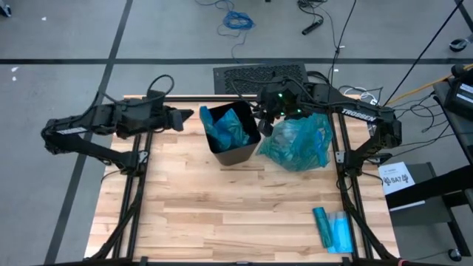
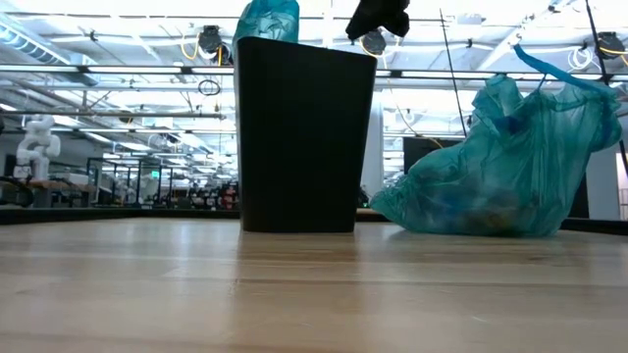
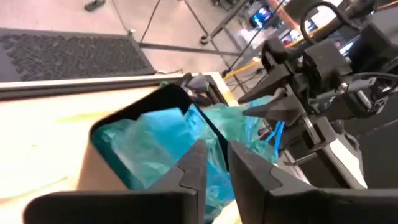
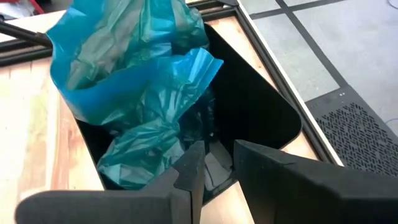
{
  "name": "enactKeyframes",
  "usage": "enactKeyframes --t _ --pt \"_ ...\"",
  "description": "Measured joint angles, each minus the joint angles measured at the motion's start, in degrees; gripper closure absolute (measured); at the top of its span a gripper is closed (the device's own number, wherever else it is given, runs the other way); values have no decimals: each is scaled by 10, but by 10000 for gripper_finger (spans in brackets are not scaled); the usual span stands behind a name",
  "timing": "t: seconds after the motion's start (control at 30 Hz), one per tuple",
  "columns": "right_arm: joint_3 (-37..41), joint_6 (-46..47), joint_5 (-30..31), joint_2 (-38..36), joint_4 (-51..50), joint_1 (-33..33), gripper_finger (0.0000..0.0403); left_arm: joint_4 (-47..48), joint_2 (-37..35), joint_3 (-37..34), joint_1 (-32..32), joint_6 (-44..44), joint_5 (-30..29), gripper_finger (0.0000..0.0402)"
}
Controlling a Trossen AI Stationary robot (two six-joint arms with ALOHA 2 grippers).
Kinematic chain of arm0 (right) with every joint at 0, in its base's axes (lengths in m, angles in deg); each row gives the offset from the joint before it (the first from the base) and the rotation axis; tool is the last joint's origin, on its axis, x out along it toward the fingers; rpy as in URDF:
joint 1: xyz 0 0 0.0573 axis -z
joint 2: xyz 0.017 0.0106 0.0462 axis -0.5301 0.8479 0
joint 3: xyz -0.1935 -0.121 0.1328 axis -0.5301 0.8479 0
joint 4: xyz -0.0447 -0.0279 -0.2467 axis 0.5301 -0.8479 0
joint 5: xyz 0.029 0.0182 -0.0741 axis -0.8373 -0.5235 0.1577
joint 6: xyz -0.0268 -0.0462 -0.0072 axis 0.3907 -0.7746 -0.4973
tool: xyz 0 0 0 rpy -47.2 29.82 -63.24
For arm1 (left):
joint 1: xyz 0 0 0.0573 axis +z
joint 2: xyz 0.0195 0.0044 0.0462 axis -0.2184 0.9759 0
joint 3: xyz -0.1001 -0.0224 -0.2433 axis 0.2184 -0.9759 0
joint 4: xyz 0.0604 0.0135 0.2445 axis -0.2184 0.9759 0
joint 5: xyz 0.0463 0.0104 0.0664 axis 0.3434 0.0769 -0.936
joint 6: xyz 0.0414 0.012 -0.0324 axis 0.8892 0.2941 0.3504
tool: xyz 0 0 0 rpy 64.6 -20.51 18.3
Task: Place trash/remove bag and relplace
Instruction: Insert the new trash bag into the trash bin
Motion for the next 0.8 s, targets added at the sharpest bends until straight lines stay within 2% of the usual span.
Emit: enactKeyframes --t 0.13,0.2,0.3,0.43,0.8 --pt "0 -14 -2 0 -6 7 323 52 60 49 -2 -26 4 377" --pt "0 -22 -2 0 -14 7 323 81 91 75 -2 -31 27 395" --pt "0 -32 -2 0 -31 7 323 100 130 103 -2 -36 58 394" --pt "0 -38 -2 0 -48 6 323 91 143 136 -2 -26 58 392" --pt "0 -55 -2 0 -57 6 323 15 149 140 -1 20 44 391"
